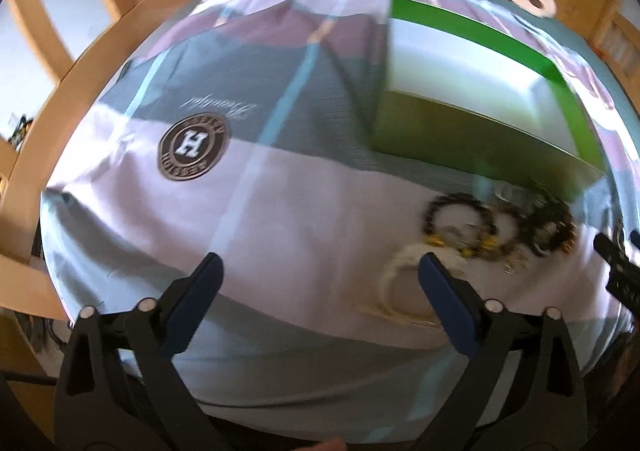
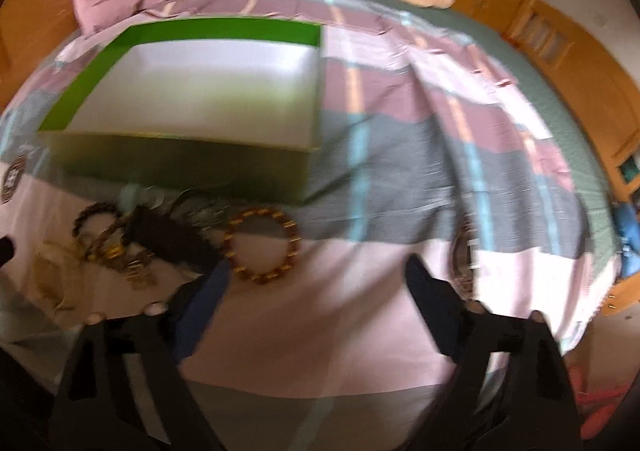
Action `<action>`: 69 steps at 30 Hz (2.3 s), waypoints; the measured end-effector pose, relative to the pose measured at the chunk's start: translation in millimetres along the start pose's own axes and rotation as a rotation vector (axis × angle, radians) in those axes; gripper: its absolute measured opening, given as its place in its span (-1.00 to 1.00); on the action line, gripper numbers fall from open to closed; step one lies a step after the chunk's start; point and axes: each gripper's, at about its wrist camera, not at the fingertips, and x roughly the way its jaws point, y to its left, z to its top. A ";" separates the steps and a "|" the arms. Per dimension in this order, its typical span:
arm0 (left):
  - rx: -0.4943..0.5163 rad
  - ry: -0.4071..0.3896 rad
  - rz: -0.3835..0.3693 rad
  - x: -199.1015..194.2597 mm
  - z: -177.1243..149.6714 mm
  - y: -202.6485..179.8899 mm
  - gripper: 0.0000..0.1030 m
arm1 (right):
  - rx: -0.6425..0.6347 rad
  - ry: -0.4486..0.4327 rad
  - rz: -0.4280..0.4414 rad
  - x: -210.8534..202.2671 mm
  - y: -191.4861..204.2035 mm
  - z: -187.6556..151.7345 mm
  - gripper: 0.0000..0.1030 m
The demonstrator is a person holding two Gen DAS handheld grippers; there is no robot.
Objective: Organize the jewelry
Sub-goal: 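Grasp the white strap watch with the left tool while the right tool grasps the black watch, then drop the white watch into the green box with the left tool while the right drops the black watch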
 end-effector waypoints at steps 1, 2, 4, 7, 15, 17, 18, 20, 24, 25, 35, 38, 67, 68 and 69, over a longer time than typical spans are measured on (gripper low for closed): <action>-0.007 0.005 -0.003 1.8 0.6 3.0 0.76 | -0.001 0.014 0.027 2.2 4.9 -0.6 0.41; -0.010 0.008 -0.008 3.3 0.6 4.8 0.72 | -0.002 0.020 0.051 3.4 8.6 -0.8 0.31; 0.002 0.011 -0.019 5.0 0.0 0.7 0.70 | -0.019 0.024 0.102 4.3 22.0 0.9 0.20; 0.035 0.028 -0.038 9.4 -2.8 -12.1 0.70 | -0.091 0.005 0.122 4.0 45.3 6.8 0.20; 0.112 0.122 -0.011 35.1 -11.7 -41.5 0.25 | -0.154 0.035 0.127 24.4 72.6 16.2 -0.33; 0.096 0.142 -0.035 40.0 -12.4 -38.7 0.01 | -0.161 0.033 0.115 26.4 75.5 16.3 -0.45; 0.091 0.148 -0.046 42.0 -13.0 -37.4 -0.13 | -0.165 0.031 0.109 26.2 75.4 15.6 -0.54; 0.084 0.144 -0.037 44.9 -14.1 -34.9 -0.34 | -0.170 0.025 0.113 25.6 75.8 13.9 -0.64; 0.085 0.129 -0.040 42.7 -12.9 -34.8 -0.86 | -0.159 0.030 0.116 25.0 71.3 12.5 -0.88; 0.083 0.123 -0.035 41.7 -12.5 -34.3 -0.86 | -0.153 0.032 0.120 24.5 69.8 12.4 -0.88; 0.055 0.064 -0.087 8.5 -1.3 -26.3 -0.86 | -0.115 -0.056 0.124 -12.5 53.4 24.7 -0.88; 0.028 0.038 -0.123 -8.0 14.7 -11.2 -0.86 | -0.111 -0.081 0.126 -21.2 49.8 33.2 -0.88; 0.075 -0.017 -0.234 27.1 142.4 -87.1 -0.41 | 0.086 -0.078 0.180 36.0 3.4 105.6 0.06; 0.065 -0.031 -0.242 21.1 138.2 -84.3 -0.29 | 0.091 -0.106 0.180 24.5 -1.0 102.6 0.17; 0.056 -0.043 -0.252 14.3 132.3 -80.3 -0.23 | 0.094 -0.127 0.186 13.2 -5.5 98.1 0.17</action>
